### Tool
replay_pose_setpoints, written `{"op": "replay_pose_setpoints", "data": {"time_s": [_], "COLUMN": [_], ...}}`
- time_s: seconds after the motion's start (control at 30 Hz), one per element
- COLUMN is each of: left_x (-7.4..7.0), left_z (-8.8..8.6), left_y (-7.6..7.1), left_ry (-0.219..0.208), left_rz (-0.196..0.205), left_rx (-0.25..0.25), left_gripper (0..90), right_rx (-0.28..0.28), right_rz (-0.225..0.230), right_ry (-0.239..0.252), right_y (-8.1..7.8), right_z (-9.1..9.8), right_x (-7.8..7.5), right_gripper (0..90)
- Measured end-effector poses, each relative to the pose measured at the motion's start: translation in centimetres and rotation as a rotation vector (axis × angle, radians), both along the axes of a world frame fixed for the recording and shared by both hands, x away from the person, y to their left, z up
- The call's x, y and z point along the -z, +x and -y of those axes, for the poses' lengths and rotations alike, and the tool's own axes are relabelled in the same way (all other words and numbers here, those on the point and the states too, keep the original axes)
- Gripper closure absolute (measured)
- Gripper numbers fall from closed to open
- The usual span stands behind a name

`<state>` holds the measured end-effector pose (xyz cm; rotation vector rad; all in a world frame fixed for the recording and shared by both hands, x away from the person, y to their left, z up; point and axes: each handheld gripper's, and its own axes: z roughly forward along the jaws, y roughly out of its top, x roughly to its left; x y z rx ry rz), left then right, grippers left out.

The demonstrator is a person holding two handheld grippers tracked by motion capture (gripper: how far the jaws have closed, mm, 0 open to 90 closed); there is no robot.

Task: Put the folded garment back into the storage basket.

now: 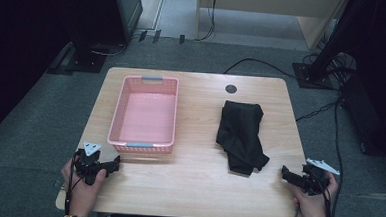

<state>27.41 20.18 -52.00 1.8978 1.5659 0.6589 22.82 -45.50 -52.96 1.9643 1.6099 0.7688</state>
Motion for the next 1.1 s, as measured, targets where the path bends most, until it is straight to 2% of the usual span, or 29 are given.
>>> {"op": "replay_pose_setpoints", "data": {"time_s": [0.03,0.07,0.13,0.17,0.23,0.3,0.4,0.8,1.1], "left_x": [0.0,0.0,0.0,0.0,0.0,0.0,0.0,0.0,0.0], "left_z": [0.0,0.0,0.0,0.0,0.0,0.0,0.0,0.0,0.0], "left_y": [0.0,0.0,0.0,0.0,0.0,0.0,0.0,0.0,-0.1], "left_ry": [-0.001,-0.001,0.0,-0.001,-0.001,0.0,-0.001,-0.001,-0.001], "left_rz": [0.0,0.0,0.0,0.0,0.0,0.0,0.0,-0.001,-0.001], "left_rx": [0.0,-0.001,0.0,-0.001,-0.001,-0.001,-0.001,0.001,0.0], "left_gripper": [0.0,0.0,0.0,0.0,0.0,0.0,0.0,0.0,0.0], "right_rx": [0.001,0.011,0.042,0.034,0.025,-0.003,-0.032,-0.049,-0.078], "right_rz": [-0.002,0.003,0.039,0.055,0.065,0.066,0.072,0.127,0.142], "right_ry": [0.011,-0.01,-0.111,-0.142,-0.152,-0.135,-0.145,-0.14,-0.129], "right_y": [0.0,-0.1,-0.4,-0.5,-0.6,-0.5,-0.3,0.7,1.9], "right_z": [0.1,0.1,-0.4,-0.7,-1.0,-1.6,-2.5,-4.3,-5.2], "right_x": [0.0,0.0,-0.3,-0.4,-0.5,-0.7,-1.0,-3.3,-4.8], "right_gripper": [0.0,0.0,0.0,0.0,0.0,0.0,0.0,0.0,0.0]}}
